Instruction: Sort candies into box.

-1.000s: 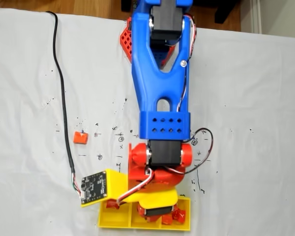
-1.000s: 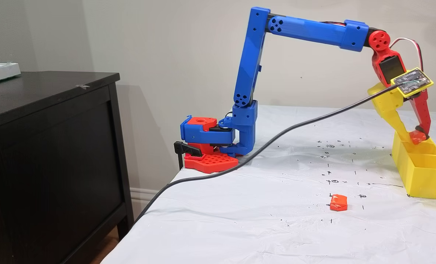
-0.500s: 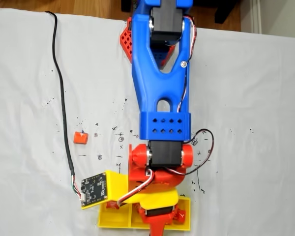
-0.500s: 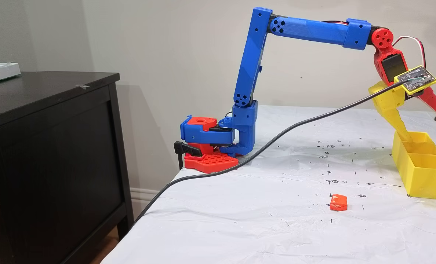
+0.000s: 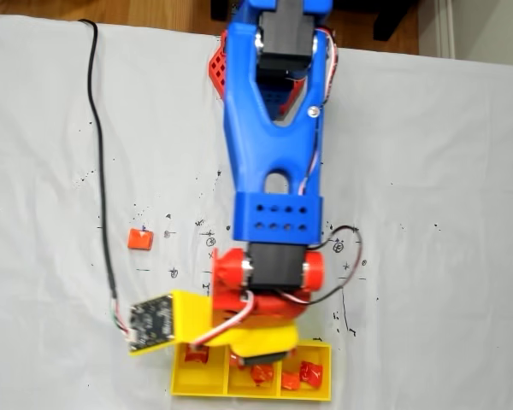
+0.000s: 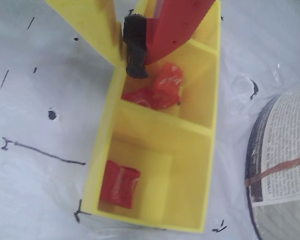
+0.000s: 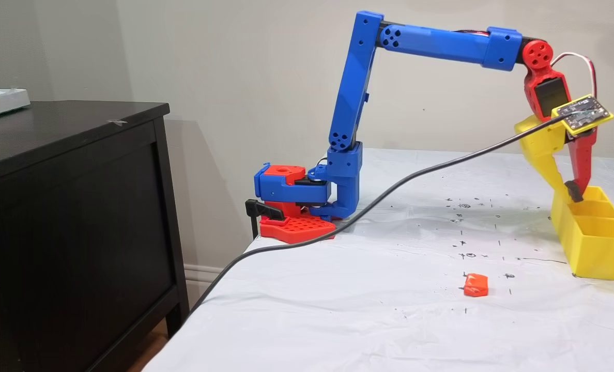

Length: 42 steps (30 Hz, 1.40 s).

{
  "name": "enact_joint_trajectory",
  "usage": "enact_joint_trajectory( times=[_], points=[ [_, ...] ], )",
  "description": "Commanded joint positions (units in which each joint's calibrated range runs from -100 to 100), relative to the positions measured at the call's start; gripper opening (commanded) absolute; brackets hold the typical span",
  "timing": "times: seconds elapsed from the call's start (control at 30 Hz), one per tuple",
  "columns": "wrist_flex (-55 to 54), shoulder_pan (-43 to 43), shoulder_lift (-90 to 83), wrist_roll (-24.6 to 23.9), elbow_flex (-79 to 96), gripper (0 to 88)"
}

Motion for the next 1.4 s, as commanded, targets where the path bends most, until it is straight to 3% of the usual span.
enact_joint_trajectory(
  times=[0.0, 0.27, 0.77, 0.9, 1.37],
  points=[
    [2.94, 2.17, -8.20, 1.32, -3.56, 0.2],
    [13.01, 11.40, -11.09, 7.42, -1.38, 0.2],
    [16.61, 26.35, -14.90, 16.07, 9.82, 0.6],
    [15.79, 27.71, -12.02, 16.56, 10.36, 15.0],
    [15.22, 30.70, -9.65, 18.56, 8.73, 22.0]
  ],
)
